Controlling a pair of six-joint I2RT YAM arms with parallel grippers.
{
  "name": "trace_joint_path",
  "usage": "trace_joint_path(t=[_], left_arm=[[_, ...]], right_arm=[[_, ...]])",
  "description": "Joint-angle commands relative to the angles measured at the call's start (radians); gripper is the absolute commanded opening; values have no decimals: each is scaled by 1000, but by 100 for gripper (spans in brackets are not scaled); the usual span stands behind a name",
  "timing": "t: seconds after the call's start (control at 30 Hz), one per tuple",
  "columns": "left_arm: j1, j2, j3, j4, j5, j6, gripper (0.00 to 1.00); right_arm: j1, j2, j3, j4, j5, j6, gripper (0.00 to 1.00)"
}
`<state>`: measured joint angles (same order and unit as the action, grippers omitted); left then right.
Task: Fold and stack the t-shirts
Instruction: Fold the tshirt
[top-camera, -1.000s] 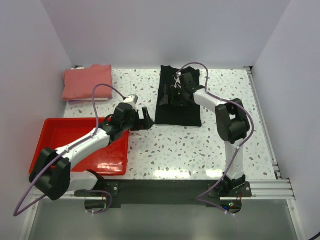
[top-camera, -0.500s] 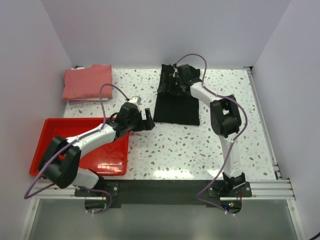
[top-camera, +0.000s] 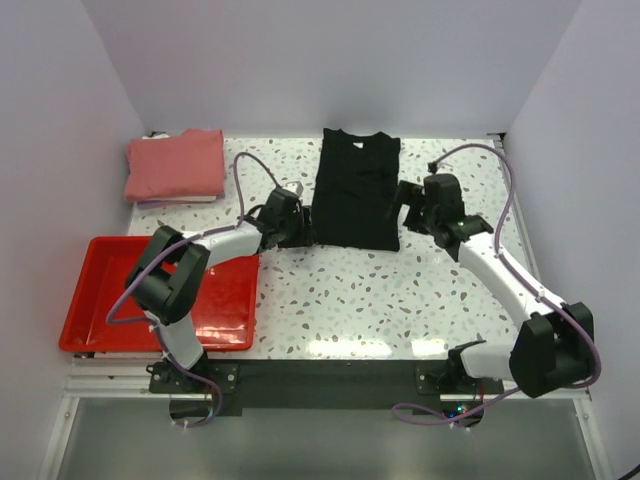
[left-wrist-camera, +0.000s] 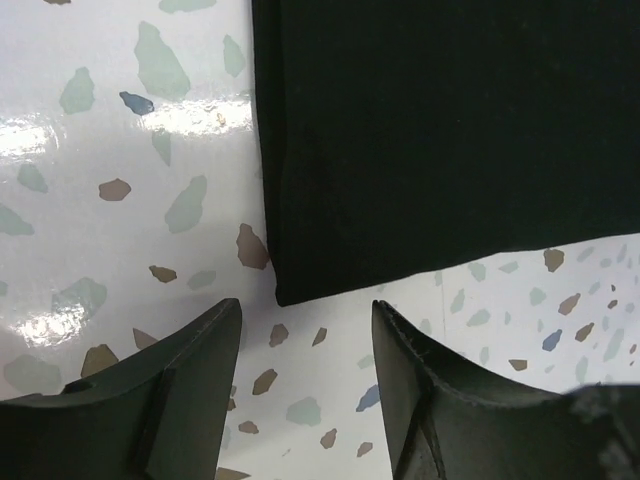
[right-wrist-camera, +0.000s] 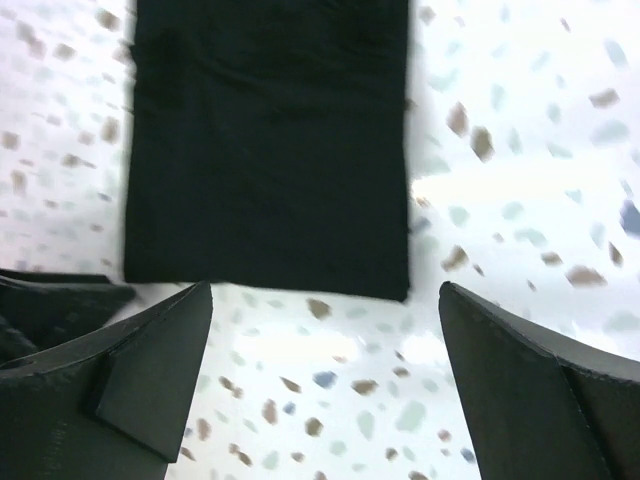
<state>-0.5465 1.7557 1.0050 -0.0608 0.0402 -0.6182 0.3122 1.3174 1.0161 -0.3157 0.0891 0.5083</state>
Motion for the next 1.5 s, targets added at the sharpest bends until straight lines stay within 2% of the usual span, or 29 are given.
trace_joint_path(t=[0.0, 0.2, 0.33, 0.53, 0.57, 0.6, 0.67, 0.83, 1.03, 1.13, 1.2, 1.23, 1.3, 1.37, 1.47], left_arm=[[-1, 27, 53, 32, -25, 14, 59], [-1, 44, 32, 44, -33, 14, 52], [-1, 83, 50, 45, -33, 17, 45], [-1, 136, 86, 45, -5, 43, 15], [-1, 140, 86, 68, -2, 49, 5], [-1, 143, 89, 87, 7, 55, 0], [-1, 149, 98, 108, 12, 77, 0], [-1, 113, 61, 167, 15, 113, 0], [-3, 79, 11, 176, 15, 126, 0], [-1, 79, 1, 174, 9, 114, 0], [-3, 74, -3, 173, 9, 112, 0], [-1, 73, -5, 177, 9, 112, 0], [-1, 73, -6, 177, 3, 112, 0], [-1, 71, -8, 177, 3, 112, 0], [-1, 73, -5, 170, 4, 117, 0]], right_arm=[[1, -50, -99, -71, 106, 16, 99], [-1, -159, -149, -128, 184, -4, 99], [-1, -188, -166, -148, 160, -11, 99], [-1, -184, -186, -168, 135, -5, 99], [-1, -184, -200, -155, 123, -5, 99], [-1, -179, -205, -134, 106, -7, 99], [-4, -170, -212, -109, 39, -19, 99], [-7, -63, -183, -82, -18, -56, 99], [-18, 92, -122, -91, -115, -57, 91], [-24, 167, -85, -72, -126, -53, 82], [-31, 221, -56, -68, -126, -53, 69], [-39, 242, -38, -68, -127, -59, 58], [-44, 295, -24, -68, -123, -68, 49], [-51, 322, -8, -69, -117, -71, 42], [-53, 353, 9, -74, -109, -74, 40]])
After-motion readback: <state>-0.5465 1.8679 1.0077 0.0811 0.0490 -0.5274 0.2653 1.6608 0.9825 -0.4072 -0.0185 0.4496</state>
